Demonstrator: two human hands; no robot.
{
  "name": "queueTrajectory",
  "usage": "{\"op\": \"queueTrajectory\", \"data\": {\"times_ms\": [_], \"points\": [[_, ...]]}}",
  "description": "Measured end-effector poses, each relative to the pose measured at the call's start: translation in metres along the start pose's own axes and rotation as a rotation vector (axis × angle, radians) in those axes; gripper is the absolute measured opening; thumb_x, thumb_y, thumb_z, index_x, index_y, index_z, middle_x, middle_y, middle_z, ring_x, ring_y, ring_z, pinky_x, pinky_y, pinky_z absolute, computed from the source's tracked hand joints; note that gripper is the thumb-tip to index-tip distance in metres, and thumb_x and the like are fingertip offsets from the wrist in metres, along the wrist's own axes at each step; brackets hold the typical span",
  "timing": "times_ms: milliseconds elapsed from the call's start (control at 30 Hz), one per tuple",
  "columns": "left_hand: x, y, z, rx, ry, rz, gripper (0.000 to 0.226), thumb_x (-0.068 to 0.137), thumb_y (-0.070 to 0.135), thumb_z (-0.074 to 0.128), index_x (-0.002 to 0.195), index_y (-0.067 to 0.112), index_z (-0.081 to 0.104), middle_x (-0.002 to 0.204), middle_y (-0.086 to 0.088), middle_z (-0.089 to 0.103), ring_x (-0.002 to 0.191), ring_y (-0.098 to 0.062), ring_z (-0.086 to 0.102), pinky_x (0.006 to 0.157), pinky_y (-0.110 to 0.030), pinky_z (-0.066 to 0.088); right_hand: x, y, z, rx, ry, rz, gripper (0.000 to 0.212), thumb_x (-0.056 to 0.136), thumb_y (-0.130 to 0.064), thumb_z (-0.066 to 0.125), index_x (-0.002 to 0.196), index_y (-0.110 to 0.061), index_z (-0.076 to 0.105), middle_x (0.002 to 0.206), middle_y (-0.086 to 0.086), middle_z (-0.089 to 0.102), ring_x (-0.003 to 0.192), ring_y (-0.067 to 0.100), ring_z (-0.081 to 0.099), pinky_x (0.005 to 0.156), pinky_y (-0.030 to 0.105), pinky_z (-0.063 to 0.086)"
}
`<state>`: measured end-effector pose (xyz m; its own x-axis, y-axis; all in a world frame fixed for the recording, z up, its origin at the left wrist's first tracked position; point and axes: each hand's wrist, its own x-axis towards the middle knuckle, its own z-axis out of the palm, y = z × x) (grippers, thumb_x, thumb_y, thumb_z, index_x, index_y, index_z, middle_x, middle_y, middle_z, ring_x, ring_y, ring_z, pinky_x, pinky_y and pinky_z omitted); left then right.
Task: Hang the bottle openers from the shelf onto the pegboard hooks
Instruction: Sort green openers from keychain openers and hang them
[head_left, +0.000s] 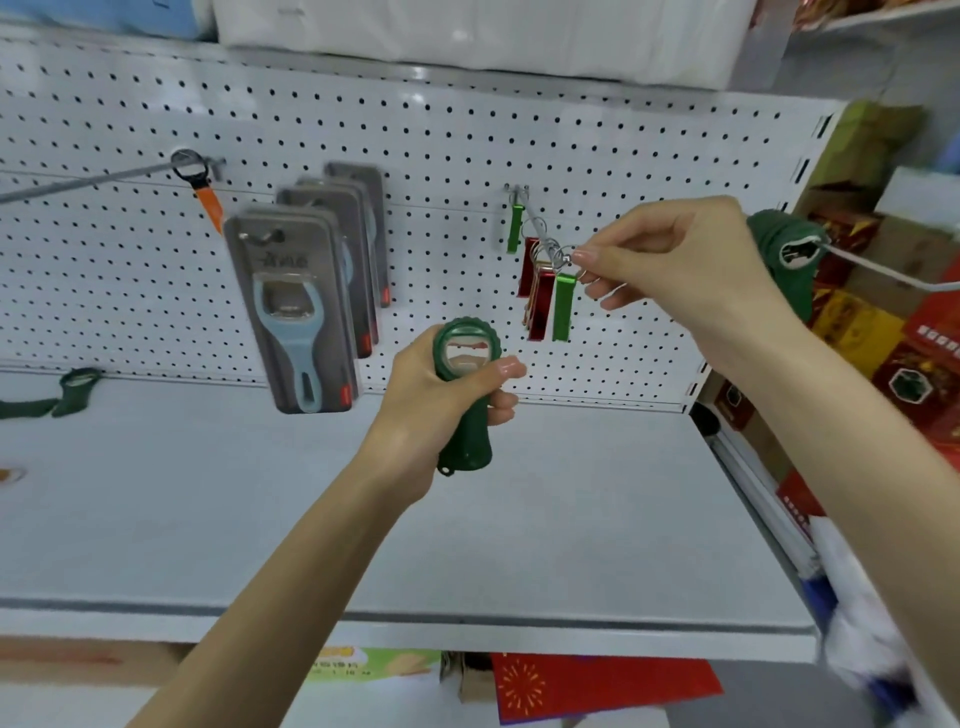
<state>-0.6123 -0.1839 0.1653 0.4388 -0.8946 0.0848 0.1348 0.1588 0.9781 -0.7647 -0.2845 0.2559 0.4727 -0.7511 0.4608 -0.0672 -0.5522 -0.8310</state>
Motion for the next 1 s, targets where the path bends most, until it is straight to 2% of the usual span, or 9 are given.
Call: {"op": "queueTrajectory", "data": {"times_ms": [167, 333, 500, 633, 700, 800, 900, 1000], "points": [[0.003, 0.007, -0.007, 0.021, -0.033, 0.035, 0.044, 0.064, 0.023, 0.079, 0.104, 0.016, 0.060, 0.092, -0.014, 0.073, 0.058, -0.013, 0.064, 0.061, -0.025, 0.053, 0.003, 0.007, -0.006, 0.053, -0.050, 0.037, 0.005, 0.077, -0.008, 0.075, 0.079, -0.005, 0.073, 0.063, 0.003, 0.070, 0.057, 0.011, 0.065, 0.059, 0.020, 0.055], [0.006, 0.009, -0.011, -0.003, -0.063, 0.062, 0.025, 0.083, 0.010, 0.069, 0.106, 0.013, 0.058, 0.086, -0.006, 0.075, 0.057, -0.011, 0.064, 0.058, -0.022, 0.053, 0.007, 0.015, -0.006, 0.149, -0.106, 0.086, 0.004, 0.079, -0.009, 0.073, 0.081, -0.005, 0.072, 0.064, 0.001, 0.069, 0.059, 0.009, 0.064, 0.061, 0.018, 0.053], [0.009, 0.015, -0.016, -0.008, -0.053, 0.090, 0.026, 0.082, 0.013, 0.069, 0.107, 0.011, 0.059, 0.083, -0.005, 0.075, 0.056, -0.011, 0.063, 0.058, -0.021, 0.053, 0.010, 0.021, -0.006, 0.238, -0.155, 0.101, 0.019, 0.066, -0.021, 0.073, 0.080, -0.007, 0.072, 0.066, 0.001, 0.069, 0.062, 0.008, 0.065, 0.061, 0.017, 0.053], [0.010, 0.015, -0.015, -0.024, -0.044, 0.095, 0.034, 0.074, 0.022, 0.071, 0.104, 0.011, 0.060, 0.083, -0.005, 0.075, 0.057, -0.010, 0.064, 0.058, -0.021, 0.054, 0.013, 0.026, -0.007, 0.245, -0.196, 0.102, 0.016, 0.067, -0.023, 0.072, 0.078, -0.011, 0.073, 0.073, 0.001, 0.071, 0.064, 0.009, 0.065, 0.061, 0.018, 0.052], [0.011, 0.013, -0.013, -0.015, -0.056, 0.080, 0.028, 0.080, 0.021, 0.069, 0.105, 0.013, 0.060, 0.084, -0.004, 0.075, 0.060, -0.010, 0.065, 0.059, -0.021, 0.054, 0.013, 0.029, -0.007, 0.248, -0.212, 0.099, 0.013, 0.067, -0.024, 0.072, 0.075, -0.015, 0.073, 0.076, 0.001, 0.073, 0.066, 0.009, 0.066, 0.062, 0.018, 0.052], [0.015, 0.011, -0.010, 0.010, -0.099, 0.026, 0.019, 0.088, 0.019, 0.064, 0.107, 0.016, 0.060, 0.090, -0.005, 0.075, 0.067, -0.009, 0.068, 0.062, -0.021, 0.054, 0.013, 0.033, -0.006, 0.249, -0.222, 0.084, 0.010, 0.069, -0.023, 0.072, 0.076, -0.016, 0.073, 0.078, 0.002, 0.075, 0.070, 0.012, 0.069, 0.063, 0.020, 0.054], [0.018, 0.010, -0.008, 0.012, -0.131, -0.004, 0.023, 0.088, 0.015, 0.063, 0.111, 0.016, 0.058, 0.093, -0.005, 0.075, 0.071, -0.008, 0.069, 0.063, -0.021, 0.054, 0.013, 0.036, -0.005, 0.234, -0.215, 0.039, 0.010, 0.068, -0.019, 0.075, 0.077, -0.018, 0.073, 0.078, 0.002, 0.075, 0.072, 0.015, 0.070, 0.065, 0.022, 0.054], [0.020, 0.010, -0.006, 0.002, -0.129, 0.007, 0.022, 0.088, 0.013, 0.063, 0.110, 0.016, 0.058, 0.093, -0.006, 0.075, 0.071, -0.009, 0.068, 0.063, -0.021, 0.054, 0.015, 0.039, -0.002, 0.187, -0.190, -0.003, 0.015, 0.074, -0.003, 0.076, 0.082, -0.015, 0.072, 0.077, 0.000, 0.075, 0.074, 0.013, 0.070, 0.065, 0.021, 0.054]]}}
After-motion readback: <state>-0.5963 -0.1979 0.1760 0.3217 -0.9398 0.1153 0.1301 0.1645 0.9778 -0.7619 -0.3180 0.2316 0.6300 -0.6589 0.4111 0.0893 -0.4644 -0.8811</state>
